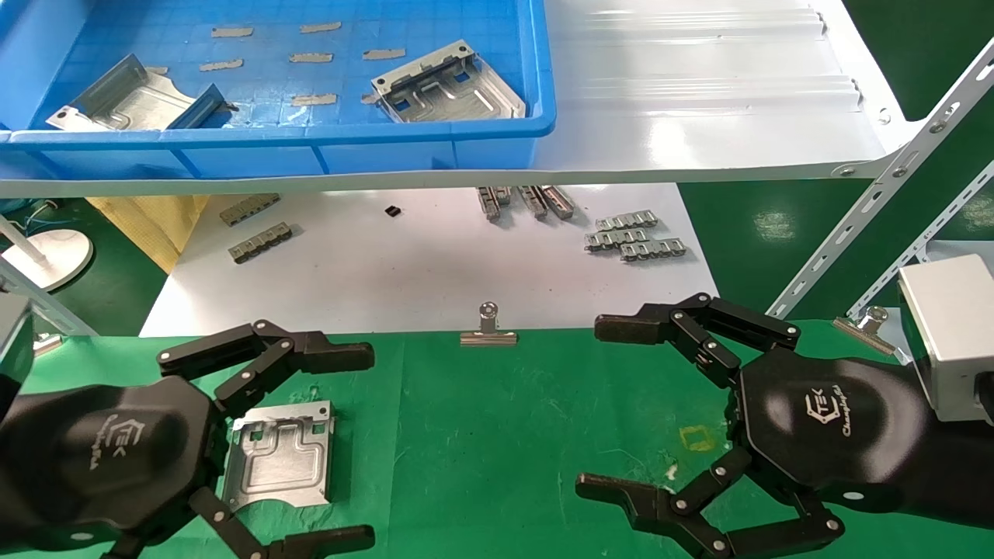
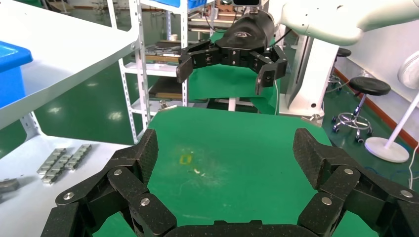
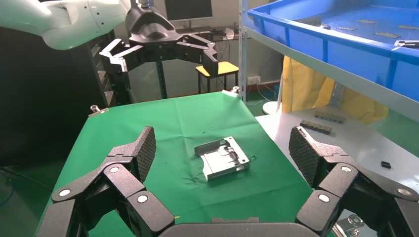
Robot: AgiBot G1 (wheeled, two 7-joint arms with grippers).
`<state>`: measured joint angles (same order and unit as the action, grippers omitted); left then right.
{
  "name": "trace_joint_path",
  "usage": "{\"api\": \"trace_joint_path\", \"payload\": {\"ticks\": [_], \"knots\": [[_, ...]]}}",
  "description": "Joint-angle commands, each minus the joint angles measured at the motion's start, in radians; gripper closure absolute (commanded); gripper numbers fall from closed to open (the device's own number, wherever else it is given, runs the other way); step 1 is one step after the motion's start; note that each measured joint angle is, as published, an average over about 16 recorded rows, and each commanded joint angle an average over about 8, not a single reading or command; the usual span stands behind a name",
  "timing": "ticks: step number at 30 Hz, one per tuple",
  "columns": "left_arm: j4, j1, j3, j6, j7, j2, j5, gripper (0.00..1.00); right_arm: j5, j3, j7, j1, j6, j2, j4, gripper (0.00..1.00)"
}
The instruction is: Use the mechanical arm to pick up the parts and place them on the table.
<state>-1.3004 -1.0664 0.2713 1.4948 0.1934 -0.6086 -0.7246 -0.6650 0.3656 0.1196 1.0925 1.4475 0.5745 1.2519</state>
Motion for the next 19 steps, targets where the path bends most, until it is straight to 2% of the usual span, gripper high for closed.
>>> {"api": "trace_joint_path", "payload": {"ticks": [1, 19], "knots": [[-0.020, 0.009, -0.009, -0.001, 0.011, 0.003, 0.006, 0.00, 0.000, 0.000, 0.000, 0.000, 0.000, 0.000, 0.000, 0.00], [0.009, -0.004, 0.004, -0.001, -0.003, -0.001, -0.003, 0.00, 0.000, 0.000, 0.000, 0.000, 0.000, 0.000, 0.000, 0.00]]}}
